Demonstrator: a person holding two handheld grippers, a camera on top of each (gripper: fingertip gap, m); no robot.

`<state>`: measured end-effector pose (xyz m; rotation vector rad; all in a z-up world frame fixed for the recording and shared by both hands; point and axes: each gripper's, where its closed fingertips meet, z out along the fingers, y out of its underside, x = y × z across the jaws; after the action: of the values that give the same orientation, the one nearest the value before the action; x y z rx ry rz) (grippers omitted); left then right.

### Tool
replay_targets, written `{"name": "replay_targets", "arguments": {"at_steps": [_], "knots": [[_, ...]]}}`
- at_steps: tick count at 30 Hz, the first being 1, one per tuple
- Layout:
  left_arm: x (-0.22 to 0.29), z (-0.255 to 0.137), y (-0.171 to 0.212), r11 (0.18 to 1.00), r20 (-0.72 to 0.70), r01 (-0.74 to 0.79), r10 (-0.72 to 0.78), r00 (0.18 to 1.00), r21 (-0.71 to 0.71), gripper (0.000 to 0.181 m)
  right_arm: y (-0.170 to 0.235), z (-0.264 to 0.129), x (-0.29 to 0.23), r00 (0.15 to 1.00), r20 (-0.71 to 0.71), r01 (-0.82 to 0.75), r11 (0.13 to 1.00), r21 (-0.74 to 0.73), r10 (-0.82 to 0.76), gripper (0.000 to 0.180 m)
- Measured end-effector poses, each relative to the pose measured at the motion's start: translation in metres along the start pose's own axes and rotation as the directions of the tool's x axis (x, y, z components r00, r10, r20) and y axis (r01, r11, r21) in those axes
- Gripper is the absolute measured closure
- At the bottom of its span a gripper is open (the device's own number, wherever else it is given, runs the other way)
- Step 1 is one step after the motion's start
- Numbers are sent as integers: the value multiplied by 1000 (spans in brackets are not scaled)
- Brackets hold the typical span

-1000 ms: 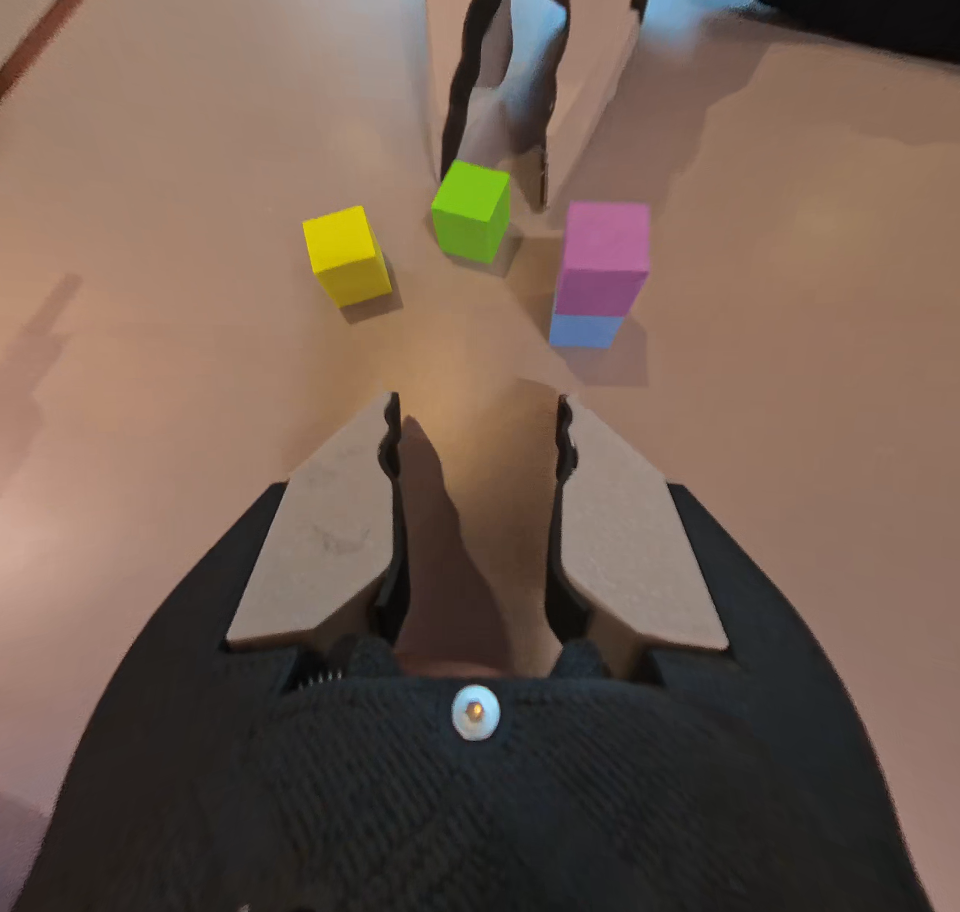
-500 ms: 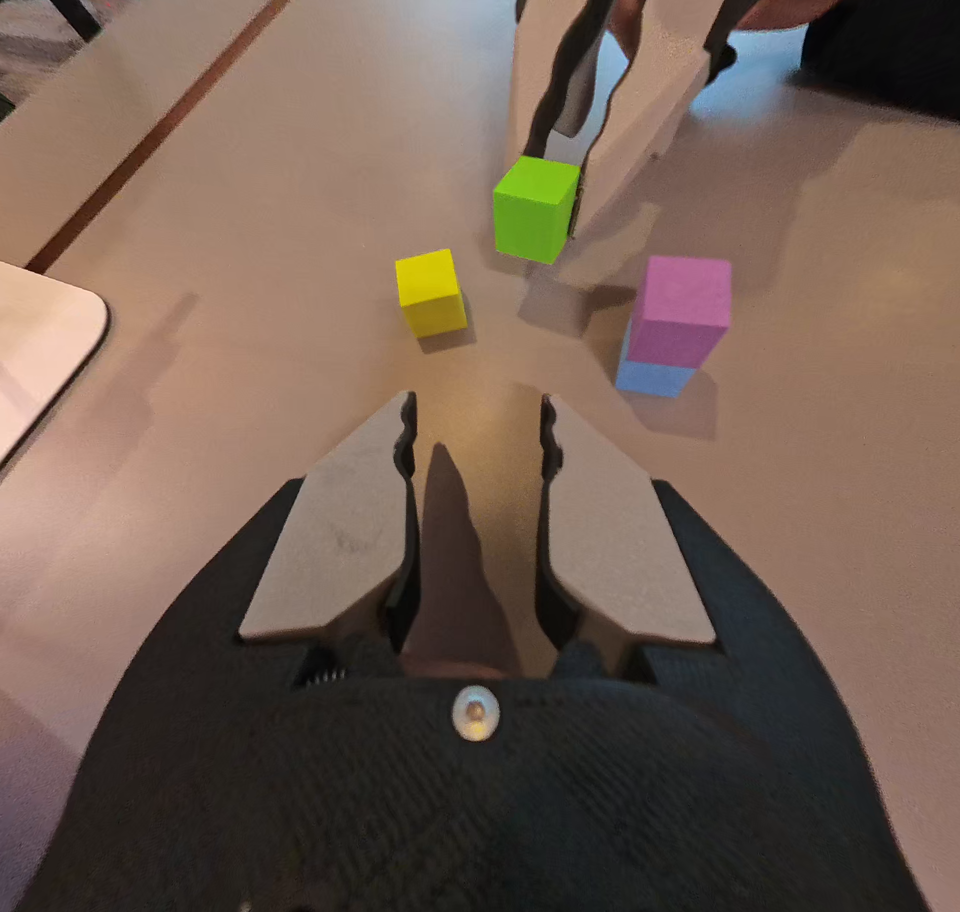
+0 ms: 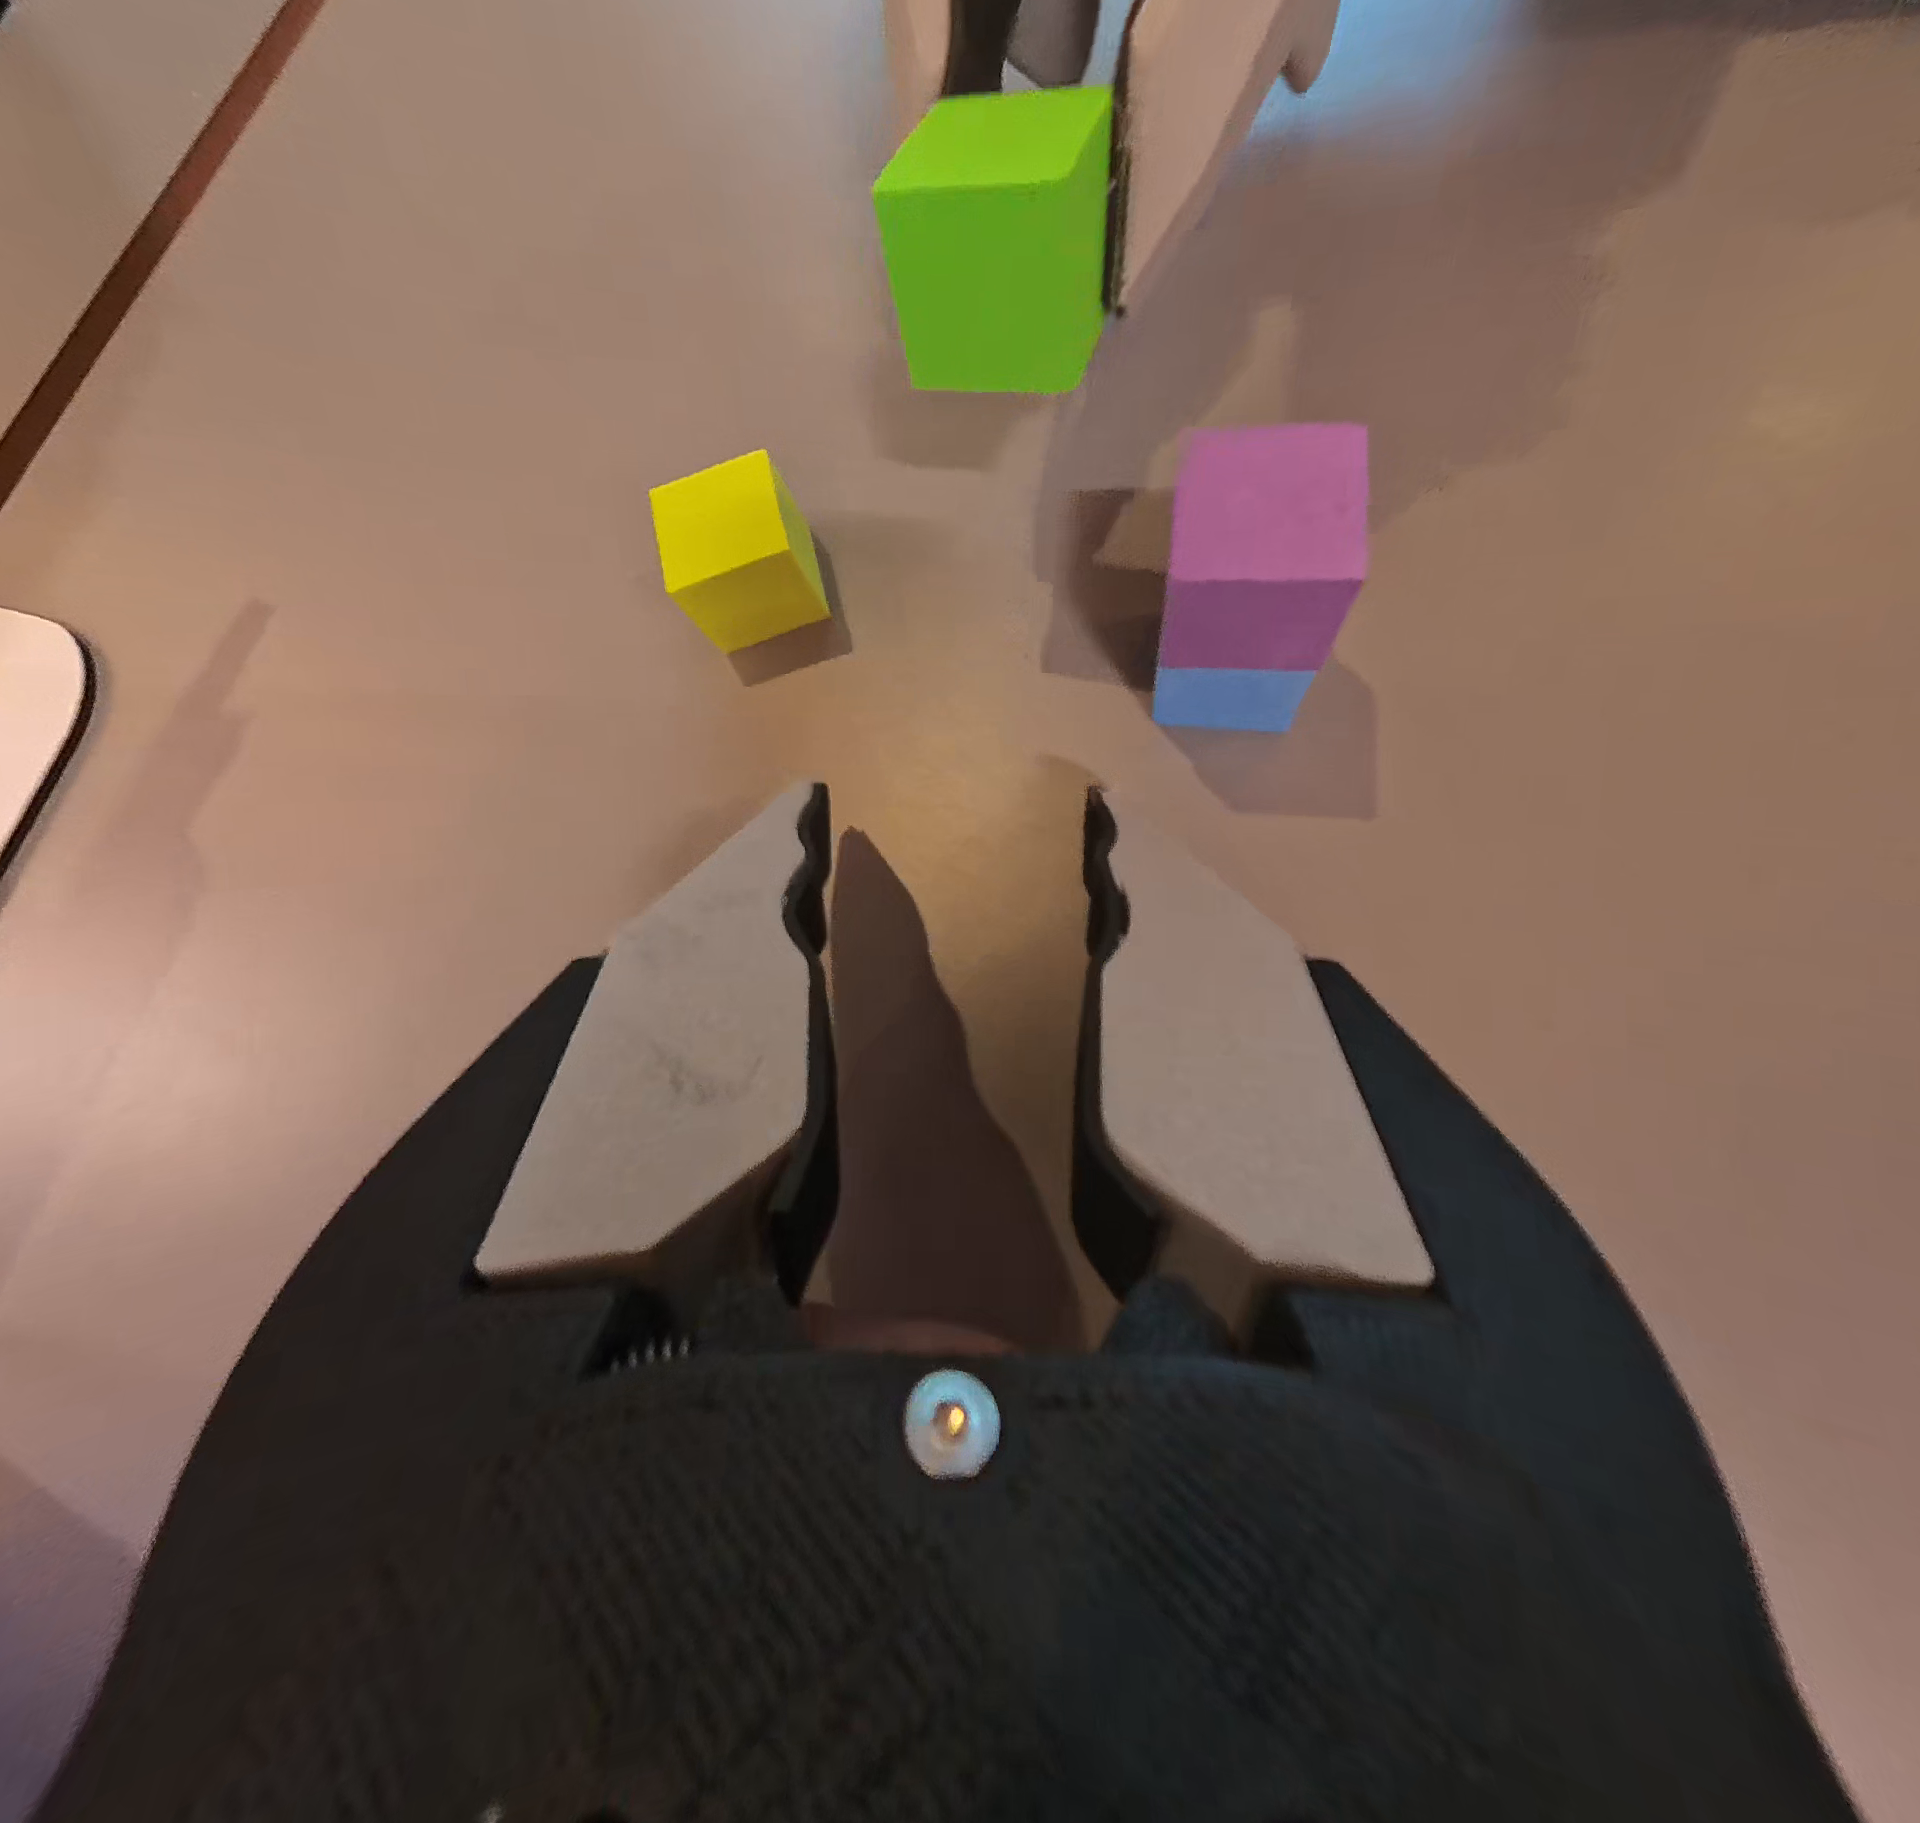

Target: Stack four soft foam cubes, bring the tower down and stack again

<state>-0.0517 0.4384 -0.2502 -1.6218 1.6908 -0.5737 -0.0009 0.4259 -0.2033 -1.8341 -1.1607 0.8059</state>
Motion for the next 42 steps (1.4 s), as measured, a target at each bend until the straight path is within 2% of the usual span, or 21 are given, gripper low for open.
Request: {"name": "replay_targets", "arguments": {"at_steps": [4,12,42], "knots": [[0,0,0,1000,1,-4,4,1000,1,135,-1,3,-18,997,54,50,998,-47,-48,156],[2,0,1,1000,-11,10,-10,1000,-2,137,-8,8,-39,987,73,151,983,-103,-144,156],[7,1,0,1000,-21,0,0,1000,-3,147,-5,15,-43,981,65,190,970,-154,-182,156]]}}
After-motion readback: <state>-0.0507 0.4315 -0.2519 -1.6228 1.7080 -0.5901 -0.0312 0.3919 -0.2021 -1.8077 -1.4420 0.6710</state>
